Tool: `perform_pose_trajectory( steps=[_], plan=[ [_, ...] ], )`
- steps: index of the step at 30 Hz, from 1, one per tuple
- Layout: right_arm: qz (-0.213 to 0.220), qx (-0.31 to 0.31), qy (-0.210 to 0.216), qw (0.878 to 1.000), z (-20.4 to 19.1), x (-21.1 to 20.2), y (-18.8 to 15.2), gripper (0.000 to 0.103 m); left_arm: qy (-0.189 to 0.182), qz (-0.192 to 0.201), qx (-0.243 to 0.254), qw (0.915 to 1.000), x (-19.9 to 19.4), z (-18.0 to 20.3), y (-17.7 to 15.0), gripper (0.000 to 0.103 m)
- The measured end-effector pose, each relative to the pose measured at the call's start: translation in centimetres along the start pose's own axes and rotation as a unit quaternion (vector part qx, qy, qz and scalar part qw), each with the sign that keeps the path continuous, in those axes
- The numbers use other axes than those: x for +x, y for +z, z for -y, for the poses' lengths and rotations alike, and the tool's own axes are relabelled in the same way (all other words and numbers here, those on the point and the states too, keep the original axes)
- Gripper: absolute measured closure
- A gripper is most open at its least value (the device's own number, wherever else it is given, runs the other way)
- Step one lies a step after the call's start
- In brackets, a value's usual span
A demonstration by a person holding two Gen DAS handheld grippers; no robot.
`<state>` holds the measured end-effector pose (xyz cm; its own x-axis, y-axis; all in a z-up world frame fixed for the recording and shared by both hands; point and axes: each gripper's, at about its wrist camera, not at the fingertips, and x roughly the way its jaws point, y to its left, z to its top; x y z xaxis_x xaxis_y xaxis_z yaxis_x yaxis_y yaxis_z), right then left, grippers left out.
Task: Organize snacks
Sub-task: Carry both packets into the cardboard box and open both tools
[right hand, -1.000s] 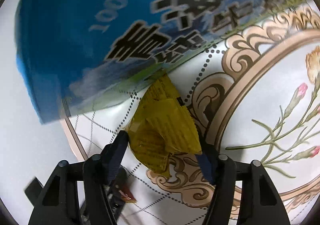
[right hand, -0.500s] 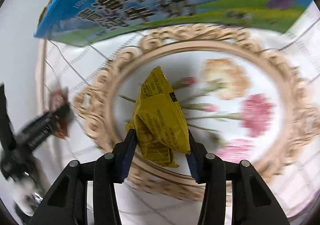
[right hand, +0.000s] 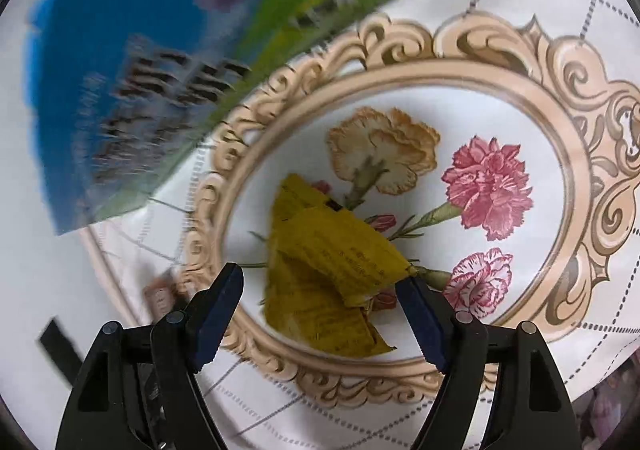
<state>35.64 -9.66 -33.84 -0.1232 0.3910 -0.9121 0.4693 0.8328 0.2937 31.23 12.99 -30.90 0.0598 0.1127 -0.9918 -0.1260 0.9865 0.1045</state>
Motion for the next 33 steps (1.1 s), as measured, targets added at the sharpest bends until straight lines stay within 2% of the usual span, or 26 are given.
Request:
perform_pose_trajectory(
  steps=[2, 4, 5, 6, 8, 10, 15, 18, 21, 24, 28, 33],
  plan=[
    [0.012, -0.015, -0.019, 1.000, -0.9, 0.9, -1.0, 0.022, 0.003, 0.001, 0.002, 1.0000, 0.2, 0.3, 0.0, 0.049],
    [0.023, -0.045, -0.039, 0.998, -2.4, 1.6, -1.8, 0.031, 0.004, 0.002, 0.003, 1.0000, 0.6, 0.9, -0.2, 0.049],
    [0.031, -0.066, -0.051, 0.996, -3.2, 2.3, -2.3, 0.041, 0.002, 0.002, 0.004, 1.0000, 0.5, 0.9, -0.2, 0.049],
    [0.035, -0.083, -0.056, 0.994, -3.5, 2.4, -2.5, 0.045, 0.002, 0.003, 0.004, 1.0000, 0.4, 1.0, -0.4, 0.049],
    [0.043, -0.125, -0.067, 0.989, -3.8, 2.3, -3.3, 0.050, -0.003, 0.006, 0.004, 1.0000, 0.1, 1.1, -0.6, 0.049],
    [0.046, -0.150, -0.073, 0.985, -4.0, 2.2, -4.3, 0.051, -0.011, 0.008, 0.005, 0.9999, -0.5, 1.2, -0.8, 0.049],
    [0.052, -0.182, -0.045, 0.981, -4.0, 0.4, -6.4, 0.052, -0.054, 0.027, 0.007, 0.9981, -4.0, 2.2, -1.8, 0.049],
    [0.066, -0.202, -0.017, 0.977, -4.2, -3.3, -6.9, 0.053, -0.091, 0.051, 0.012, 0.9945, -7.7, 3.1, -1.6, 0.049],
    [0.094, -0.227, 0.012, 0.969, -5.7, -7.9, -7.0, 0.053, -0.128, 0.074, 0.023, 0.9887, -11.8, 4.1, 0.2, 0.049],
    [0.119, -0.236, 0.035, 0.964, -6.6, -12.6, -5.3, 0.053, -0.152, 0.096, 0.036, 0.9830, -15.2, 5.2, 2.9, 0.049],
    [0.151, -0.242, 0.047, 0.957, -8.3, -18.1, -1.6, 0.053, -0.158, 0.107, 0.056, 0.9801, -17.8, 6.6, 8.0, 0.049],
    [0.150, -0.236, 0.031, 0.960, -9.5, -20.8, 4.7, 0.053, -0.145, 0.085, 0.069, 0.9833, -16.8, 8.0, 14.5, 0.049]
  ],
)
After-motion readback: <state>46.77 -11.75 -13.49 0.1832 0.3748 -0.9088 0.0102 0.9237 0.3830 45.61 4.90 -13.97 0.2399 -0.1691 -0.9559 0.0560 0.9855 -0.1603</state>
